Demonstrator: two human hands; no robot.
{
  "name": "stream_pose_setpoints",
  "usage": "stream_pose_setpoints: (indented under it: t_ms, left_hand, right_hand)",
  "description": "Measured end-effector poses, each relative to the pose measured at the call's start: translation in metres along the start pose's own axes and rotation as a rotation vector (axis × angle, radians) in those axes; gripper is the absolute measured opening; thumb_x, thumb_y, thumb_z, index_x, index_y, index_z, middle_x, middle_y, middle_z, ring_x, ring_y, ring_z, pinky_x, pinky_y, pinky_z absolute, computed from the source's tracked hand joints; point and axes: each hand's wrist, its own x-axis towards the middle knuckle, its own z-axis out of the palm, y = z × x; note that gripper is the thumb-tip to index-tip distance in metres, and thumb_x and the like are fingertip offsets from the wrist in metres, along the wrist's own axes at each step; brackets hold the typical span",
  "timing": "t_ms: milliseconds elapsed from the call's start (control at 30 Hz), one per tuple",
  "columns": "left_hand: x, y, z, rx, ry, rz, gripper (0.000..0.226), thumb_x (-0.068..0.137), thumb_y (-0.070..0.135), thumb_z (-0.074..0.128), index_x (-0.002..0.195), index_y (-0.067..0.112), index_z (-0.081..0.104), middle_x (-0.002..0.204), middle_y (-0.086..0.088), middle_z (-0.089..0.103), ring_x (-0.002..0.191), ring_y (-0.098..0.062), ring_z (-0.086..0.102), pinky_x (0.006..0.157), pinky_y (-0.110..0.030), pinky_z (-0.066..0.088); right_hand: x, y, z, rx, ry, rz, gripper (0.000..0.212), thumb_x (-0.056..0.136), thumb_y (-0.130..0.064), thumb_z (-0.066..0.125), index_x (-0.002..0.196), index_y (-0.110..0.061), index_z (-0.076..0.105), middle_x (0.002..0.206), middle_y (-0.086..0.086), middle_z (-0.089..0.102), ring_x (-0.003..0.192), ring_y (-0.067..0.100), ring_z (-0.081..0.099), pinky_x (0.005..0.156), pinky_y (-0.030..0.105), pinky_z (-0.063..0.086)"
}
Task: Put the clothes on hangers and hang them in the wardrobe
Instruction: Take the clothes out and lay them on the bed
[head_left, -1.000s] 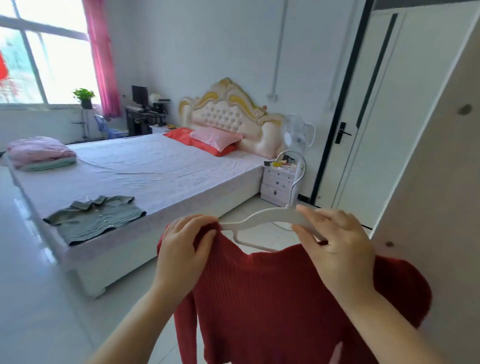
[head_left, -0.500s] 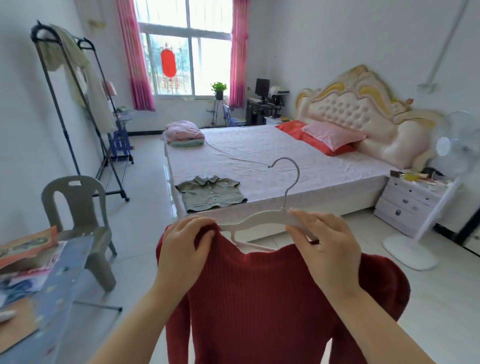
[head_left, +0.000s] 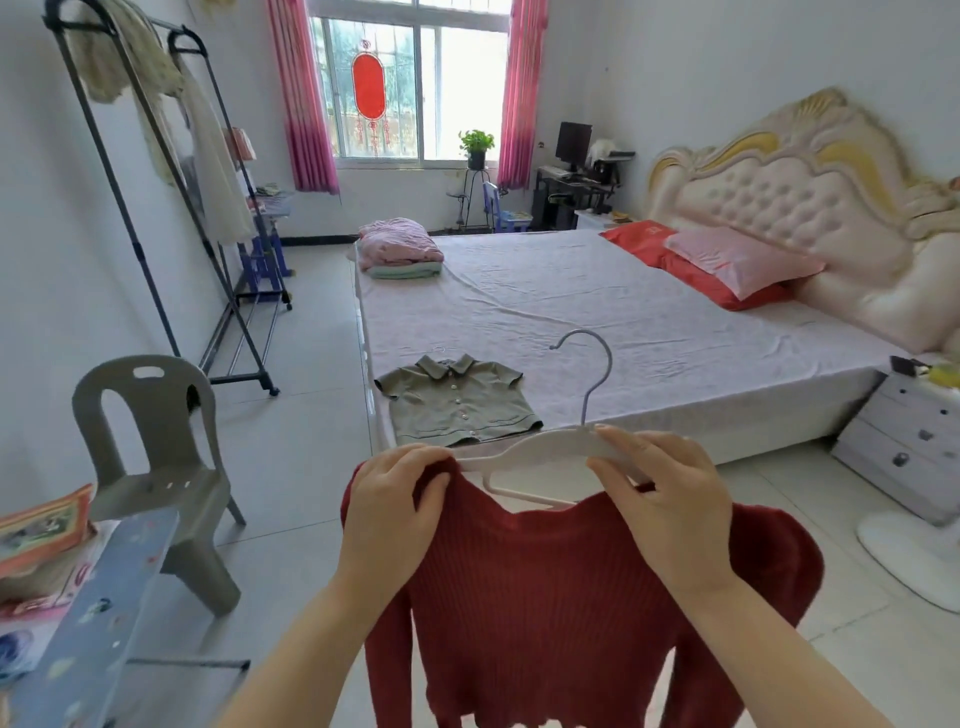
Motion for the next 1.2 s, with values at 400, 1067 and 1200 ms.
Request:
stream_pose_setpoints:
  t_ms: [400, 1067, 1200]
  left_hand:
    - [0.162, -0.09, 0.131, 0.099, 0.021, -0.092, 0.024, 0.075, -0.001, 0.07, 0.094, 0.013, 0.071, 0.095, 0.003, 0.069, 0.087, -0.006, 0.052, 0.087, -0.025, 0.035]
    - [0.38, -0.301, 0.301, 0.15, -0.129, -0.333, 0.025, 0.071, -0.002, 0.072, 0.09, 0.014, 0.072, 0.088, 0.006, 0.071, 0.084, -0.008, 0.061, 0.081, -0.009, 0.03]
    - [0.422, -0.344, 0.328, 0.154, -0.173, -0.389, 0.023, 0.073, -0.002, 0.071, 0.091, 0.011, 0.072, 0.09, 0.003, 0.071, 0.087, -0.014, 0.064, 0.08, -0.015, 0.032]
  right_hand:
    - [0.124, 0.127, 0.188, 0.124, -0.079, -0.045, 0.033, 0.065, -0.018, 0.082, 0.096, -0.022, 0.073, 0.08, -0.006, 0.067, 0.07, 0.018, 0.059, 0.071, 0.013, 0.037]
    - [0.269, 0.264, 0.516, 0.257, -0.408, 0.049, 0.039, 0.062, -0.011, 0.084, 0.097, -0.025, 0.073, 0.079, -0.011, 0.064, 0.073, 0.012, 0.057, 0.066, 0.02, 0.046]
    - [0.291, 0.283, 0.576, 0.243, -0.453, 0.083, 0.038, 0.063, -0.011, 0.084, 0.097, -0.025, 0.073, 0.077, -0.01, 0.064, 0.074, 0.012, 0.056, 0.065, 0.027, 0.05]
